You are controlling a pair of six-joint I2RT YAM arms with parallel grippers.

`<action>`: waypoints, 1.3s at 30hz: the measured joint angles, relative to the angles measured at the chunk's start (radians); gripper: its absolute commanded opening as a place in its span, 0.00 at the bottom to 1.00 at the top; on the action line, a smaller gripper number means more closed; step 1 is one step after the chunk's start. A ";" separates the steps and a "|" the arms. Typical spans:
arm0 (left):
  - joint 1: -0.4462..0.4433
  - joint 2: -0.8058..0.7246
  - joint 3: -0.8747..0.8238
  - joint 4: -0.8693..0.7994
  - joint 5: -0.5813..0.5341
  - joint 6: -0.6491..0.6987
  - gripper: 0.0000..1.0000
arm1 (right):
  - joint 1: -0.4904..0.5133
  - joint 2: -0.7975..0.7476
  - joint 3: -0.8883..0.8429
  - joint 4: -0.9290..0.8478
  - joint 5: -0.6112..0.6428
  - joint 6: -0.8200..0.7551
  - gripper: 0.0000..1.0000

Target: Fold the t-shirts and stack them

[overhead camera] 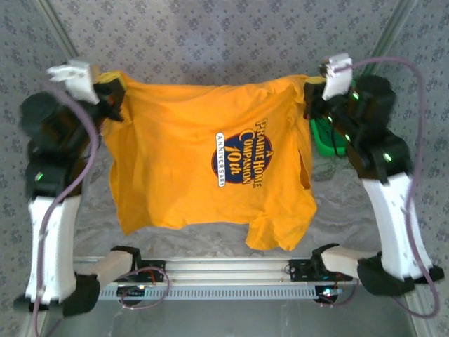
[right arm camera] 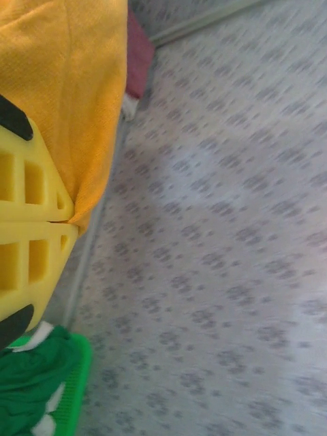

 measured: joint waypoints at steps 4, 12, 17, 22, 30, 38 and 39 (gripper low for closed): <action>0.023 0.211 -0.158 0.112 -0.003 0.055 0.18 | -0.087 0.260 -0.029 0.106 -0.045 0.037 0.50; 0.097 0.544 -0.252 0.174 -0.080 0.075 0.41 | -0.160 0.809 0.380 0.035 -0.190 0.083 0.63; 0.059 0.259 -0.437 0.247 -0.095 0.009 0.44 | -0.126 0.513 0.045 0.136 -0.214 0.124 0.58; -0.011 0.094 -0.636 0.297 -0.078 -0.083 0.40 | -0.074 0.257 -0.278 0.248 -0.226 0.181 0.51; -0.017 0.433 -0.701 0.287 -0.117 -0.233 0.28 | -0.046 0.645 -0.209 0.209 -0.205 0.185 0.14; -0.018 0.695 -0.507 0.296 -0.171 -0.377 0.25 | -0.045 0.960 0.106 0.096 -0.171 0.227 0.05; -0.019 0.716 -0.487 0.296 -0.171 -0.387 0.22 | -0.045 0.974 0.127 0.094 -0.167 0.235 0.05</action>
